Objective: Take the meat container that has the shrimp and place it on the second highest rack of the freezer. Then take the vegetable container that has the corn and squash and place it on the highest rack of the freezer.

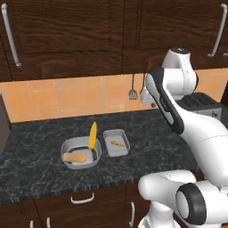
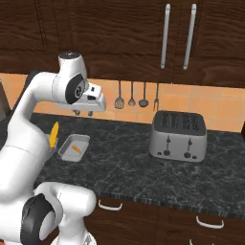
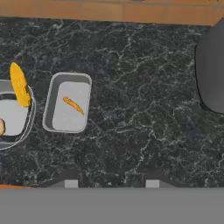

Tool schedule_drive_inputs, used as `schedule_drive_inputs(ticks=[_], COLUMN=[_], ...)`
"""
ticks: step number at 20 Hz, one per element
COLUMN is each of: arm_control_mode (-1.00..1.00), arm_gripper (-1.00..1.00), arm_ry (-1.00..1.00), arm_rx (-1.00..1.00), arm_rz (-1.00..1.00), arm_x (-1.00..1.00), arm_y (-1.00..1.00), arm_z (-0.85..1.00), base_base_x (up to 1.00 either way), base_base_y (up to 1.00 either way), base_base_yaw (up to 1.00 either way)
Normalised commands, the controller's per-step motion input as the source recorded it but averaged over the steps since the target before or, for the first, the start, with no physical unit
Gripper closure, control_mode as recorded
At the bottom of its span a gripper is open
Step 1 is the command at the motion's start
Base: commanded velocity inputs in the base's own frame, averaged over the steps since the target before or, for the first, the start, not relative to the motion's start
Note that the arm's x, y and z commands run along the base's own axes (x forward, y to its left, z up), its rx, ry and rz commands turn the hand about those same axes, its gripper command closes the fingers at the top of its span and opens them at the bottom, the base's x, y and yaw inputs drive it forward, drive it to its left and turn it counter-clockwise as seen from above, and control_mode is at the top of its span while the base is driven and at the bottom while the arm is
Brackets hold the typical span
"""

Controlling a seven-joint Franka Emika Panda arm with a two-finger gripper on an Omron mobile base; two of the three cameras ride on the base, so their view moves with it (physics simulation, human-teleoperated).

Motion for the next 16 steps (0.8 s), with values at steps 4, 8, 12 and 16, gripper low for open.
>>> schedule_drive_inputs(ticks=[4,8,12,16], arm_control_mode=[-1.00,-1.00,-1.00,-1.00], arm_gripper=[-1.00,-1.00,-1.00,-1.00], arm_ry=[0.17,0.03,0.00,0.10], arm_rx=[-0.03,-0.20,-0.08,0.00], arm_rz=[0.07,0.32,0.42,0.63], arm_x=[-0.51,-0.95,0.05,0.49], arm_y=[0.31,1.00,0.97,0.49], arm_z=[-0.21,-0.63,-0.66,-0.64], base_base_x=[0.00,0.00,0.00,0.00], base_base_y=[0.00,0.00,0.00,0.00], base_base_yaw=[0.00,0.00,0.00,0.00])
